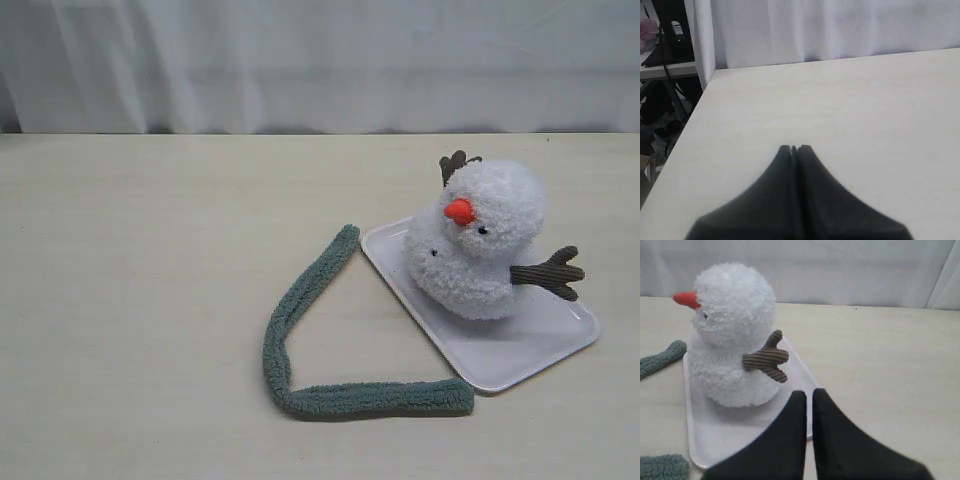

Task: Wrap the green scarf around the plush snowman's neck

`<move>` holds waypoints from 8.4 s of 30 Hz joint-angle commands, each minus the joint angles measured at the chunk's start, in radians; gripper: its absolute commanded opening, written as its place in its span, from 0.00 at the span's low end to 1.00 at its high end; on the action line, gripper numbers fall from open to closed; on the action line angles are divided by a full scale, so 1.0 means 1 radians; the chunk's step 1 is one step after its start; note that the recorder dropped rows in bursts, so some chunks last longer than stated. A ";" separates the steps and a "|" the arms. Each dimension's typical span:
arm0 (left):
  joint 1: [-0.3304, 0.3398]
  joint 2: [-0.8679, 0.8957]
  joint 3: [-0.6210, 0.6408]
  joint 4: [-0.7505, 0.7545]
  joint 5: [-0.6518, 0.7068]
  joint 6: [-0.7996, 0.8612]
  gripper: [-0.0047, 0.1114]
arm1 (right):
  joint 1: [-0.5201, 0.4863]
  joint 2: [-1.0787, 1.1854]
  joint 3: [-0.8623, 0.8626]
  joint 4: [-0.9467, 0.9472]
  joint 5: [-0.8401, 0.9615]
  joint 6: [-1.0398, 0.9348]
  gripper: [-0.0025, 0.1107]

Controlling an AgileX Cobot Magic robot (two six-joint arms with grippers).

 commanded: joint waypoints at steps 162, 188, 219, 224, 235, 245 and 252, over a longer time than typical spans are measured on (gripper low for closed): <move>-0.010 -0.003 0.004 -0.001 -0.011 -0.002 0.04 | 0.873 1.384 -1.170 -0.392 0.540 0.258 0.06; -0.010 -0.003 0.004 -0.001 -0.011 -0.002 0.04 | 0.655 1.528 -1.166 -0.834 0.698 0.577 0.06; -0.010 -0.003 0.004 -0.001 -0.011 -0.002 0.04 | 0.412 1.623 -1.104 -0.793 0.545 0.696 0.06; -0.010 -0.003 0.004 -0.001 -0.011 -0.002 0.04 | 0.406 1.623 -1.076 -0.802 0.466 0.749 0.06; -0.010 -0.003 0.004 -0.001 -0.011 -0.002 0.04 | 0.335 1.623 -1.079 -0.687 0.488 0.768 0.42; -0.010 -0.003 0.004 -0.001 -0.011 -0.002 0.04 | 0.335 1.621 -1.173 -0.467 0.578 0.562 0.49; -0.010 -0.003 0.004 -0.001 -0.011 -0.002 0.04 | 0.335 1.621 -1.189 -0.483 0.711 0.509 0.49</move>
